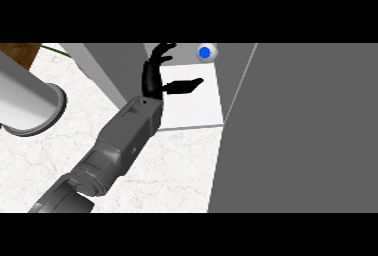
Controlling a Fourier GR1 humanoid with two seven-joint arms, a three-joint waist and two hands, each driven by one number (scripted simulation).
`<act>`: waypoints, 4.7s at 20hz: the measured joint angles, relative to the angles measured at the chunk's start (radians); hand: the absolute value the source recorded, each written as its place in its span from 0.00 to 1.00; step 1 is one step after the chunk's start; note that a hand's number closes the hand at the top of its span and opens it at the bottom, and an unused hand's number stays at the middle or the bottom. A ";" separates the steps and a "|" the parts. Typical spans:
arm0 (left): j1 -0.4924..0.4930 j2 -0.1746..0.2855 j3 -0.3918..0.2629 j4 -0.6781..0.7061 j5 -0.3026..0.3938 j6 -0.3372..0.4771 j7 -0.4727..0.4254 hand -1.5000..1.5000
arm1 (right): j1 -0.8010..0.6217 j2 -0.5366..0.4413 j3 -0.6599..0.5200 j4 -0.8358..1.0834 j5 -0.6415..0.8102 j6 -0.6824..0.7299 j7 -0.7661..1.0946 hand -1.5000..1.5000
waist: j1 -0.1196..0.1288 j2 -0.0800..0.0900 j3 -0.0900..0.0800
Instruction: Pick up the bottled water, place it into the cabinet and close the cabinet
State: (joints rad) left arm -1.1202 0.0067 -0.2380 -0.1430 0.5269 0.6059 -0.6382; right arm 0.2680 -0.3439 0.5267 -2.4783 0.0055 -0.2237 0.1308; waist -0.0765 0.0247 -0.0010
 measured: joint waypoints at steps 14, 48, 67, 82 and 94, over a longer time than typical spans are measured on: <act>-0.040 -0.001 0.036 0.026 -0.006 -0.098 -0.042 0.00 | 0.027 0.002 -0.015 -0.002 -0.010 0.020 -0.020 0.00 | 0.003 -0.003 0.000; 0.625 0.109 -0.207 -0.976 0.070 -0.333 0.176 1.00 | -0.025 -0.110 0.026 -0.005 0.015 0.098 0.100 1.00 | 0.102 -0.038 0.001; 1.197 0.375 -0.161 -1.571 0.057 -0.366 0.178 1.00 | -0.368 0.204 0.351 0.106 0.145 0.056 0.511 1.00 | 0.092 -0.030 -0.001; 1.349 0.494 -0.012 -1.626 0.154 -0.531 0.142 1.00 | -0.674 0.140 0.352 0.188 0.177 -0.136 0.572 1.00 | 0.123 -0.023 -0.003; 1.433 0.542 0.064 -1.634 0.182 -0.642 0.112 1.00 | -1.010 0.331 -0.024 0.773 -0.151 -0.107 0.417 1.00 | 0.122 -0.017 0.000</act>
State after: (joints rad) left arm 0.3131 0.5486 -0.1741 -1.7771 0.7086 -0.0359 -0.5260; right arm -0.7420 -0.0126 0.5028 -1.7055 -0.1452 -0.3303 0.5475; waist 0.0454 0.0081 -0.0009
